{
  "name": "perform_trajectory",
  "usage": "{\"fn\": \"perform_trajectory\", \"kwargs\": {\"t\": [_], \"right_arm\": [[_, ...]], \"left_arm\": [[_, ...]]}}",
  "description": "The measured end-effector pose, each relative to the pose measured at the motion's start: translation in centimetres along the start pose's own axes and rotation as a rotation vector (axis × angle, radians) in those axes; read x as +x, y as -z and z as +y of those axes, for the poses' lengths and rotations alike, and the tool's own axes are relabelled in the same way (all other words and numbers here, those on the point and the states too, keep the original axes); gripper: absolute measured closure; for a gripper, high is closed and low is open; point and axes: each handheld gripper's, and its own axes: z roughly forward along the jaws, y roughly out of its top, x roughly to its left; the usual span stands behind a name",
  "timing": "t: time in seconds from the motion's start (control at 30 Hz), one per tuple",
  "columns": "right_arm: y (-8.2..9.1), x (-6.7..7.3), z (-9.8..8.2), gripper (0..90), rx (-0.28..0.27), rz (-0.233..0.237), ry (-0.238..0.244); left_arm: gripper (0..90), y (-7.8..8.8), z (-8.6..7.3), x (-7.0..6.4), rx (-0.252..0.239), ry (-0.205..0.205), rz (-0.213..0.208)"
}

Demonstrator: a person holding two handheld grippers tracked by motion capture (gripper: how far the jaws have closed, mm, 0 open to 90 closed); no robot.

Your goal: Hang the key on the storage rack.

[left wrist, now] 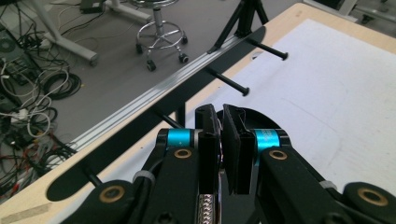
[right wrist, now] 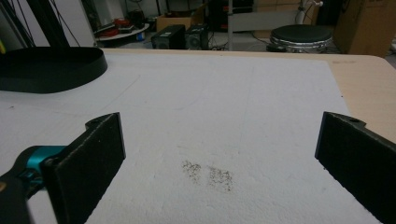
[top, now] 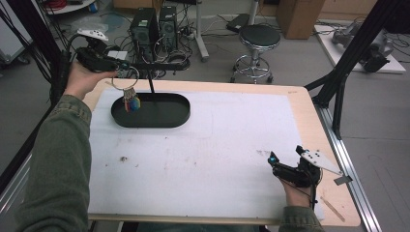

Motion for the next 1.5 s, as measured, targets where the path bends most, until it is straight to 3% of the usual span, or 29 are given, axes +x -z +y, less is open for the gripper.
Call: {"fn": "perform_trajectory", "kwargs": {"t": [0.4,0.57,0.8,0.97,1.17,1.3,1.37,1.5], "right_arm": [[0.2,-0.3,-0.2,0.5,0.005,-0.004,-0.007],[0.2,-0.5,-0.2,0.5,0.005,-0.008,-0.012],[0.4,-0.4,-0.2,0.5,0.0,-0.008,-0.012],[0.4,-0.5,-0.2,0.5,-0.002,-0.007,-0.01],[0.5,-0.8,-0.1,0.5,-0.007,-0.016,-0.015],[0.6,-0.8,-0.1,0.5,-0.011,-0.018,-0.018],[0.6,-0.8,0.0,0.5,-0.012,-0.017,-0.014],[0.5,-0.6,0.0,0.5,-0.011,-0.012,-0.007]], "left_arm": [[84.4,-1.8,-0.3,2.0,0.015,0.04,0.052],[84.4,-2.3,-0.4,2.1,0.006,0.043,0.055],[84.4,-3.1,-0.5,1.7,0.029,0.028,0.061],[84.3,-3.8,-0.8,1.7,0.059,0.047,0.057],[84.1,-3.7,-1.3,1.6,0.051,0.073,0.053],[71.8,-3.3,-1.6,1.3,-0.017,0.122,0.082],[61.8,-3.3,-1.6,1.1,-0.007,0.139,0.103],[48.4,-3.1,-1.7,0.7,-0.007,0.154,0.084]]}}
